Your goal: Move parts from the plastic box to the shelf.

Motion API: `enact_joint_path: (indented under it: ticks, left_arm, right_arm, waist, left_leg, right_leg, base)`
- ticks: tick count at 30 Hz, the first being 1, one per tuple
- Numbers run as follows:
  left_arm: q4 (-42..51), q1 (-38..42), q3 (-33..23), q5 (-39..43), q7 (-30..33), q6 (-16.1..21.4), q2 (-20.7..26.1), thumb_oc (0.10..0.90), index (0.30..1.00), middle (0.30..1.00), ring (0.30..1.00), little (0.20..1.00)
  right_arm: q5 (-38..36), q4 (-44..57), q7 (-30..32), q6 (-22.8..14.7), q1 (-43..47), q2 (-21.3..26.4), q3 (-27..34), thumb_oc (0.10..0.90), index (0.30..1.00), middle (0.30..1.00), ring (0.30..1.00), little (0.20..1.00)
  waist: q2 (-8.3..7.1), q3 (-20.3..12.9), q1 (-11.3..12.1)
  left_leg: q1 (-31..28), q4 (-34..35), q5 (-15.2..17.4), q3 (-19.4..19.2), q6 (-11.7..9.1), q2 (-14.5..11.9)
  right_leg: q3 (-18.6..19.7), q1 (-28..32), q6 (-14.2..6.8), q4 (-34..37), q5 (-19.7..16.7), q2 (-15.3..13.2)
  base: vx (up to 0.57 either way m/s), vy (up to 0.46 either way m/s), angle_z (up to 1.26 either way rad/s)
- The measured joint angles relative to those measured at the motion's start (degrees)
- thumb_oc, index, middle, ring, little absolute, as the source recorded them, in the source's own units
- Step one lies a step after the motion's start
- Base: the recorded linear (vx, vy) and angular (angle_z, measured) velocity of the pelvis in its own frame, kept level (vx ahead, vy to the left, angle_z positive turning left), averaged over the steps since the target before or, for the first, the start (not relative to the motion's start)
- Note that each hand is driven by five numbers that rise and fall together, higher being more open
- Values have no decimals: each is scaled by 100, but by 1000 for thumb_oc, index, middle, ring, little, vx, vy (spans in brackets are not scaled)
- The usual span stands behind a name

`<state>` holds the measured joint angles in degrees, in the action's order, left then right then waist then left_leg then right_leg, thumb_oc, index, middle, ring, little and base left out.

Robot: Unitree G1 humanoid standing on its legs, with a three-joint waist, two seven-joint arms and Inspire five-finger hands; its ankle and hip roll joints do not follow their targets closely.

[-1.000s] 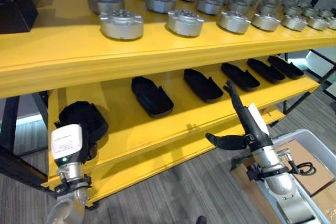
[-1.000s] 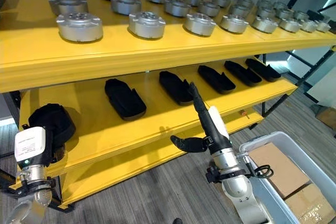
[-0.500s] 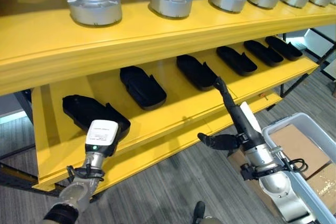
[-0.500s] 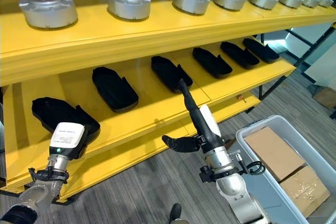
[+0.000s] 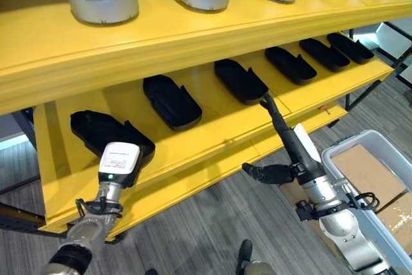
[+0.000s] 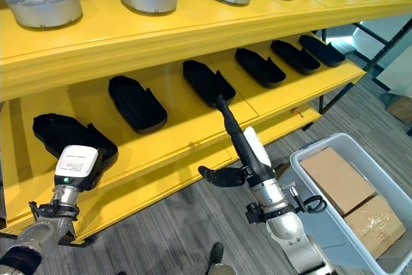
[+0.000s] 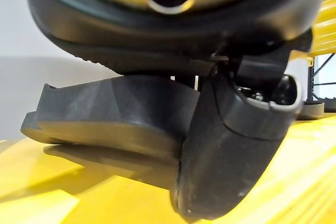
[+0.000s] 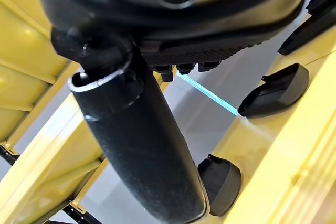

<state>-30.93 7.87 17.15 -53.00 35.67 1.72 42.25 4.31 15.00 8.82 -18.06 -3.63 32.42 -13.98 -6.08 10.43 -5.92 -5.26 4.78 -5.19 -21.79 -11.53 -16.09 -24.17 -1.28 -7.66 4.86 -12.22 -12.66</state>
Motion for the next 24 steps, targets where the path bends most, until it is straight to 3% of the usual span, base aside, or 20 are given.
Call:
enact_joint_path:
  ticks: [6, 8, 17, 24]
  left_arm:
    - [13, -18, 42, -35, -34, 121, 475, 400, 300, 300, 300, 300]
    - [521, -306, -55, -204, -279, 131, 913, 400, 300, 300, 300, 300]
    - [320, -420, -57, -498, -378, 330, 1516, 400, 300, 300, 300, 300]
    - [205, -377, -58, -594, -379, 347, 1541, 400, 300, 300, 300, 300]
  right_arm:
    - [0, -1, 50, -57, 35, 65, -1, 900, 1000, 1000, 1000, 1000]
    - [5, 0, 81, -58, 33, 67, 8, 900, 1000, 1000, 1000, 1000]
    - [2, 0, 119, -59, 127, 71, 13, 900, 1000, 1000, 1000, 1000]
    - [4, 0, 121, -64, 134, 72, 14, 900, 1000, 1000, 1000, 1000]
  waist:
    - [-23, 71, -14]
    - [-38, 157, -2]
    - [-35, 201, 25]
    - [29, 252, 38]
  left_leg:
    - [4, -1, 1, 13, 0, 0]
    - [4, -20, -1, 35, -2, -3]
    - [13, -20, -1, 50, -2, 11]
    - [25, -20, -1, 66, -2, 21]
  right_leg:
    - [-9, -2, 0, 1, 0, 2]
    - [-22, 1, 1, 0, -2, 4]
    - [-37, 3, 0, 1, -1, -10]
    - [-51, 3, -1, 1, 0, -21]
  base:
    - [0, 0, 0]
    - [3, 24, 3]
    - [-3, 19, 1]
    - [0, 0, 0]
